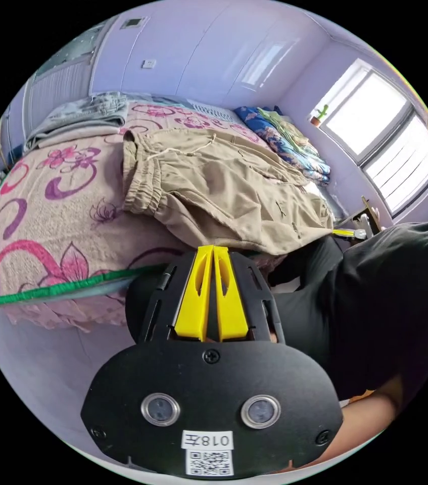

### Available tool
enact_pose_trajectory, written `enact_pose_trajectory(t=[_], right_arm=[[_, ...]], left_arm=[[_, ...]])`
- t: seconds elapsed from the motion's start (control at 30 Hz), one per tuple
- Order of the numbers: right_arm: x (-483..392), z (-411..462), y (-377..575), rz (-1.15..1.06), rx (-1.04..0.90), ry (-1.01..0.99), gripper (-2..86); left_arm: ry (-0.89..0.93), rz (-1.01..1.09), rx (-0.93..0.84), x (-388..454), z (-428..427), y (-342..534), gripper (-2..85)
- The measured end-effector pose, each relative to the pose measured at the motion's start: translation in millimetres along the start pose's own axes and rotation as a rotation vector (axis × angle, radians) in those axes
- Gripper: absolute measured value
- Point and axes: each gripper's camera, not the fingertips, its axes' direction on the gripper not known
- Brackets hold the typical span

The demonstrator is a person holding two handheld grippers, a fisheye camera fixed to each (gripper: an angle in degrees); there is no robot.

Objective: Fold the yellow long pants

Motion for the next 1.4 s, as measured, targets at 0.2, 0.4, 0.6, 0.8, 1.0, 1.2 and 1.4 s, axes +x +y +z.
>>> enact_pose_trajectory(t=[0.2, 0.4, 0.6, 0.8, 1.0, 1.2, 1.4], right_arm=[[51.7, -43.9, 16.3, 0.074, 0.117, -0.215, 5.0], [101.0, -84.7, -81.5, 0.138, 0.474, -0.209, 6.2], [123.2, -44.1, -262.0, 0.113, 0.440, 0.000, 7.1], [156.0, 37.6, -397.3, 0.004, 0.108, 0.193, 8.8], [181.0, 96.8, -458.5, -0.121, -0.176, 0.137, 11.0], [176.5, 115.5, -473.3, -0.120, -0.213, 0.080, 2.0], [142.1, 62.2, -467.3, -0.153, 0.012, 0.445, 0.8]], left_arm=[[-0.041, -0.076, 0.223, -5.8, -88.9, 21.6, 4.2], [-0.194, -0.010, 0.318, -6.7, -78.8, -106.9, 5.8], [-0.273, -0.135, 0.291, -59.1, 10.5, -240.6, 9.5], [-0.340, -0.211, 0.157, -97.7, 76.0, -323.2, 11.6], [-0.350, -0.200, 0.050, -99.7, 116.4, -369.4, 13.6], [-0.353, -0.207, -0.013, -92.6, 136.5, -398.9, 14.0], [-0.402, -0.157, 0.069, -68.2, 111.8, -424.8, 13.5]])
